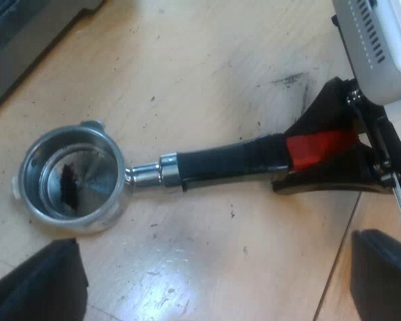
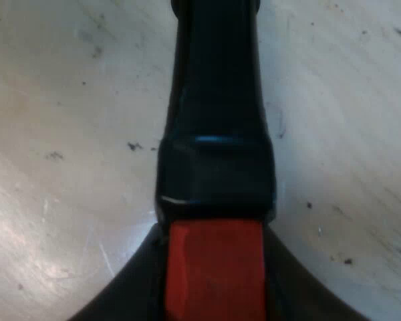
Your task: Grind coffee beans and then tamp
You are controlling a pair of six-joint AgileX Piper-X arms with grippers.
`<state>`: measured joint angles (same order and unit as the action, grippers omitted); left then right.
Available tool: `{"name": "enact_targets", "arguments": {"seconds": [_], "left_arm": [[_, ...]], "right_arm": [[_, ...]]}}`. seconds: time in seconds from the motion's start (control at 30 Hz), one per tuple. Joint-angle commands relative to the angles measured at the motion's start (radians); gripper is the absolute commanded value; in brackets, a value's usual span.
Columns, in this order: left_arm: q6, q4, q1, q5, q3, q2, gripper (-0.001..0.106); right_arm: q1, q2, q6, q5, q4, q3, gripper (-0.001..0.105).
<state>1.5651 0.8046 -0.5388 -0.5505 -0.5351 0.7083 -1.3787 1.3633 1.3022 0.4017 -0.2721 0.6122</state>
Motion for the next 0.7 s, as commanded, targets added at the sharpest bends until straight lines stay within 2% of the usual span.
{"name": "enact_targets", "arguments": {"seconds": [0.03, 0.17, 0.23, 0.47, 0.7], "left_arm": [[-0.004, -0.002, -0.005, 0.008, -0.006, 0.000, 0.083], [-0.004, -0.002, -0.005, 0.008, -0.006, 0.000, 0.083], [-0.004, -0.002, -0.005, 0.008, -0.006, 0.000, 0.083], [-0.004, 0.006, -0.005, 0.008, -0.006, 0.000, 0.083], [-0.004, 0.006, -0.005, 0.008, -0.006, 0.000, 0.083]], "right_arm": [[0.003, 0.003, 0.003, -0.025, -0.003, 0.006, 0.010], [0.003, 0.003, 0.003, -0.025, -0.024, 0.006, 0.043], [0.003, 0.003, 0.003, -0.025, -0.053, 0.006, 0.052], [0.003, -0.004, 0.001, -0.025, -0.230, 0.020, 0.063], [0.003, -0.044, -0.005, -0.025, -0.421, 0.083, 0.063]]}}
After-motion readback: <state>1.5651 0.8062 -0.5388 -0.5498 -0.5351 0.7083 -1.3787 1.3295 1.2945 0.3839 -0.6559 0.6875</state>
